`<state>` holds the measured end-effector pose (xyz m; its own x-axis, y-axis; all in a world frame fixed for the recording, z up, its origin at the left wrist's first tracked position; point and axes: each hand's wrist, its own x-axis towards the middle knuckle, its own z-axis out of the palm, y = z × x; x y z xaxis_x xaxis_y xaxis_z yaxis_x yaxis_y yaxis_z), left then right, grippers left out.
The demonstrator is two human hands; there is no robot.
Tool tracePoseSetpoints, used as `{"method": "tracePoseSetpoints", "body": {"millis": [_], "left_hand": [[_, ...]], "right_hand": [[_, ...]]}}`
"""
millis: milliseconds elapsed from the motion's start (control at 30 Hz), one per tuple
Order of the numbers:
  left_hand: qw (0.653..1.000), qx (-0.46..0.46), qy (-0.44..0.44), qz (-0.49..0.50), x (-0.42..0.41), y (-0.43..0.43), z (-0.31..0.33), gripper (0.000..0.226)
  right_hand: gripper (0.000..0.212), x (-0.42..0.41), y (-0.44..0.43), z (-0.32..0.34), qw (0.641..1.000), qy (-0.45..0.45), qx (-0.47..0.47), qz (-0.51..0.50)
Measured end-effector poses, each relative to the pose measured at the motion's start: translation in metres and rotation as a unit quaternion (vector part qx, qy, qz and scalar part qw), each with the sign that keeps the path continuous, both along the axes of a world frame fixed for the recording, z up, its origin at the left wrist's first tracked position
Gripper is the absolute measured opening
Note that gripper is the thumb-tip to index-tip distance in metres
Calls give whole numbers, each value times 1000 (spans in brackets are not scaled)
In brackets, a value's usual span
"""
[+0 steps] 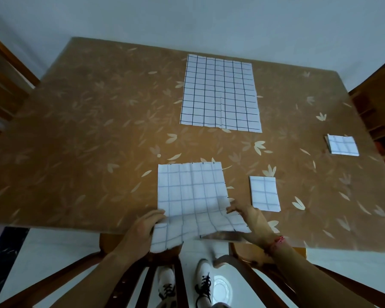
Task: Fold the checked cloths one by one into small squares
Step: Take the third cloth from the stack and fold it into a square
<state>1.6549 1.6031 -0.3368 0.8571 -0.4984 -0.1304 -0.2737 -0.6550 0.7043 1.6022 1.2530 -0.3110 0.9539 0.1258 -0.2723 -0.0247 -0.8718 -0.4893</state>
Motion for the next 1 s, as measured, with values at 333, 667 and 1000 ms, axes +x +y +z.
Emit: {"method": "tracePoseSetpoints", "body": {"millis": [333,667,1000], "left_hand": [[973,-83,111,186,23,-26,18,23],[956,-79,143,242,35,-29,10,59],[971,-17,88,222,33,-34,5,48]], "right_hand": [[19,35,21,18,980,41,61,-185],[35,60,20,0,967,62,80,-232],[52,61,19,-6,962,62,100,-247]]}}
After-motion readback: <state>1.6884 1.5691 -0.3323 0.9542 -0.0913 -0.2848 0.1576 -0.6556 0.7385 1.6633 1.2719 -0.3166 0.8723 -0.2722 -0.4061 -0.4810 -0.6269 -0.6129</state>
